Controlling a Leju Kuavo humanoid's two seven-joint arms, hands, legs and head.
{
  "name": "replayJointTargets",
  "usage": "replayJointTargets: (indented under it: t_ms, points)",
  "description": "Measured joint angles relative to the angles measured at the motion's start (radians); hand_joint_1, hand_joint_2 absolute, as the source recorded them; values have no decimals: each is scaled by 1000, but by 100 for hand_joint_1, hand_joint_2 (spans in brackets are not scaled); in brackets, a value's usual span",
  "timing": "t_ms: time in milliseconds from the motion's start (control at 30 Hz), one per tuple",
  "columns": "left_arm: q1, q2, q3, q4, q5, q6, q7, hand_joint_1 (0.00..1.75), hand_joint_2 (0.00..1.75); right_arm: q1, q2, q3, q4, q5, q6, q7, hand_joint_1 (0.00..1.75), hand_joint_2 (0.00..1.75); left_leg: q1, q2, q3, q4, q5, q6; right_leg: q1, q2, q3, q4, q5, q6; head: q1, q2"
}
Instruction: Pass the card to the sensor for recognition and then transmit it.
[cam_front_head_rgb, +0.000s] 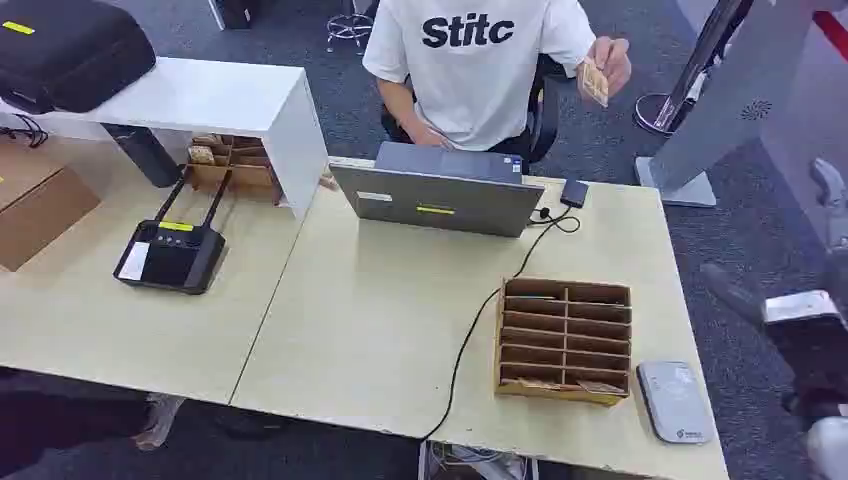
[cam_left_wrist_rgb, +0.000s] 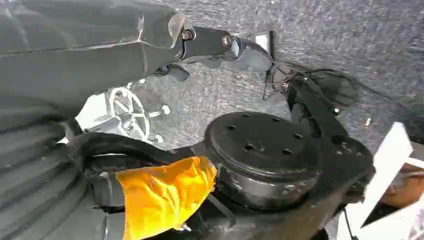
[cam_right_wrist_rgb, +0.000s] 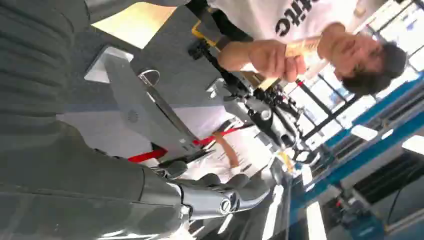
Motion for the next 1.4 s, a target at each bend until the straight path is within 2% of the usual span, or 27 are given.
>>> replayJointTargets:
  t_ms: [233,400,500,700,733,767,1033,1400]
  points:
    - [-9,4,3,-21,-20,0,11,0,175,-194,-41,217,121,112,4,53,0,175,0,0,1,0,0,0,0,0,0,0,0,0,0,0]
    - [-18,8,0,-26,-21,0,31,0,175,-291,-47,325,196,144,1,81,0,175,0,0,0,0,0,0,0,0,0,1,0,0,0,0]
    - [-33,11,-8,-26,-31,-16,36,0,175,-380,-31,391,261,170,-2,115,0,175,0,0,-1,0,0,0,0,0,0,1,0,0,1,0]
    - [-68,12,-31,-18,-36,-59,50,0,175,-540,46,486,419,170,-12,183,3,175,0,-1,0,0,2,0,0,-1,0,1,1,-1,0,0]
    - [-71,12,-34,-14,-36,-60,51,0,175,-562,60,495,446,167,-15,192,131,175,0,-1,0,0,2,0,0,0,0,1,2,-1,0,0]
    - [-74,12,-38,-13,-35,-60,54,0,175,-577,70,500,466,164,-17,195,171,175,0,-1,0,0,2,0,0,0,0,1,2,-1,0,0]
    - [-82,13,-61,-8,-25,-36,64,0,175,-630,128,530,568,128,-24,188,175,175,0,-1,-1,0,2,1,0,0,-1,1,1,-1,0,0]
    - [-82,19,-76,-8,-18,-21,64,0,175,-631,140,543,593,119,-32,174,175,175,0,-1,-1,0,2,1,0,0,-1,1,2,-1,0,0]
